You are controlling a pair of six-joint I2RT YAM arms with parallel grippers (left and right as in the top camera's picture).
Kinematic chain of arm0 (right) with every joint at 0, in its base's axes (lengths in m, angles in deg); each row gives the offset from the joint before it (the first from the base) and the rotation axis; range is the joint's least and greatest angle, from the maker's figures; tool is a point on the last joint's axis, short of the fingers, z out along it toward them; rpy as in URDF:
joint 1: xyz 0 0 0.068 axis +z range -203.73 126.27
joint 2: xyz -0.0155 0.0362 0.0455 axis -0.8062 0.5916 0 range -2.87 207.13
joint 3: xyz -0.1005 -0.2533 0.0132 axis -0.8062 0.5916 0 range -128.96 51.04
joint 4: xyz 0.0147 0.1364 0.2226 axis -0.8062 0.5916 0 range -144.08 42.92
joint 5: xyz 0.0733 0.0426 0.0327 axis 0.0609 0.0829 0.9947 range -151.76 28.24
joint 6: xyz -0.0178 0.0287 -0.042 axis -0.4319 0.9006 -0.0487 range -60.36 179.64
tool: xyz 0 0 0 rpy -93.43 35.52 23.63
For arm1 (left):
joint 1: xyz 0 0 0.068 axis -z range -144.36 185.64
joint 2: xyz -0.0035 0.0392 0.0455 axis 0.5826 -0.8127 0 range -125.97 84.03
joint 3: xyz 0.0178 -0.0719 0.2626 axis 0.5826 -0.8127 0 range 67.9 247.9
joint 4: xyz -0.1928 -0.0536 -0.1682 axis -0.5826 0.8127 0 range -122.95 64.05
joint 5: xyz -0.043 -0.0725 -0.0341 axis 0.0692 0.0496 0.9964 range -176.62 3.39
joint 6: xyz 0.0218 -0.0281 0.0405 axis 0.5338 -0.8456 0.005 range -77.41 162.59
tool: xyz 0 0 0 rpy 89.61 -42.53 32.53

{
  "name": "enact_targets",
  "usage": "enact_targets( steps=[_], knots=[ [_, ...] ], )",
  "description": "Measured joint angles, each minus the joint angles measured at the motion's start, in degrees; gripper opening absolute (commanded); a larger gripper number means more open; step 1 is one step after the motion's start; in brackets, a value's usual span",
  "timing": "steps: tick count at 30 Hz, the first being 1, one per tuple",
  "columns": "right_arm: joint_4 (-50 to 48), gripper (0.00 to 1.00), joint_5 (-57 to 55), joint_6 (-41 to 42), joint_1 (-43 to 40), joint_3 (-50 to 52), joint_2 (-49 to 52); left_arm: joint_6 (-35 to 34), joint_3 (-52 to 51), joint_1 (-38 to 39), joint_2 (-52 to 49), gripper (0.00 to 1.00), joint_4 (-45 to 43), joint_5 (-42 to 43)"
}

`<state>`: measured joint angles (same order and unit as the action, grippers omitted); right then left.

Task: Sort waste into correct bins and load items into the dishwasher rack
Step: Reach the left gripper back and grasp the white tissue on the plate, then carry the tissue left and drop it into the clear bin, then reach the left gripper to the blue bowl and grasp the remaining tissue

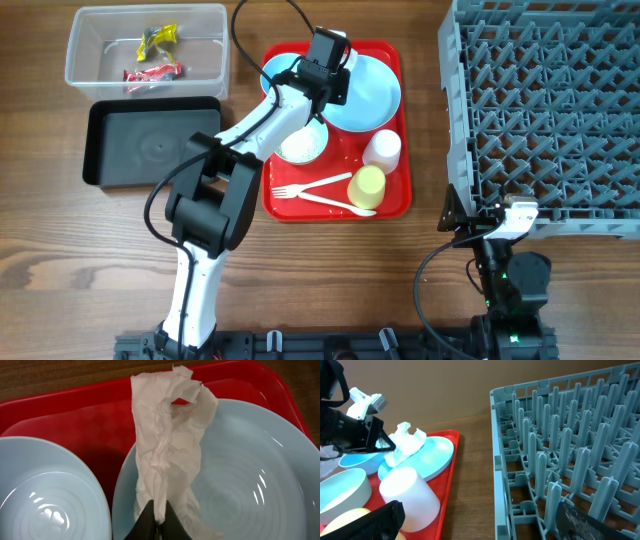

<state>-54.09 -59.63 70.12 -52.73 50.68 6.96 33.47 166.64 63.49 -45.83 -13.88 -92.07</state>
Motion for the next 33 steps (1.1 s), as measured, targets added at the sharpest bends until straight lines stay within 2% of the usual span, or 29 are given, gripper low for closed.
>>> enact_targets(
  steps=[4,8,12,16,22,23,24,25,26,27,28,29,33],
  knots=[
    [0.0,1.0,0.0,0.0,0.0,0.0,0.09,0.0,-0.33,-0.02,3.32,0.04,2.08,0.04],
    [0.0,1.0,0.0,0.0,0.0,0.0,0.11,0.0,-0.39,-1.03,14.38,0.04,2.51,-0.02],
    [0.0,1.0,0.0,0.0,0.0,0.0,0.11,0.04,0.33,-6.01,22.75,0.04,4.85,-2.34],
    [0.0,1.0,0.0,0.0,0.0,0.0,0.11,0.02,0.63,-18.12,22.43,0.04,8.52,-4.52],
    [0.0,1.0,0.0,0.0,0.0,0.0,0.11,0.02,0.52,-32.59,18.99,0.04,7.28,-4.09],
    [0.0,1.0,0.0,0.0,0.0,0.0,0.11,0.02,0.52,-33.99,18.43,0.07,6.88,-3.28],
    [0.0,1.0,0.0,0.0,0.0,0.0,0.11,0.0,0.52,-34.93,17.81,0.16,6.8,-2.75],
    [0.0,1.0,0.0,0.0,0.0,0.0,0.11,0.0,0.52,-35.56,17.11,0.35,6.8,-2.23],
    [0.0,1.0,0.0,0.0,0.0,0.0,0.11,-0.28,0.52,-35.95,16.24,0.65,6.8,-1.92],
    [0.0,1.0,0.0,0.0,0.0,0.0,0.11,-0.11,0.52,-36.09,15.04,0.83,6.84,-1.51],
    [0.0,1.0,0.0,0.0,0.0,0.0,0.11,0.07,0.52,-36.06,14.12,0.94,6.88,-1.25],
    [0.0,1.0,0.0,0.0,0.0,0.0,0.11,-0.09,0.48,-35.8,12.94,0.97,7.21,-0.83],
    [0.0,1.0,0.0,0.0,0.0,0.0,0.11,-0.2,0.22,-34.21,12.46,0.98,7.06,-0.44]
  ],
)
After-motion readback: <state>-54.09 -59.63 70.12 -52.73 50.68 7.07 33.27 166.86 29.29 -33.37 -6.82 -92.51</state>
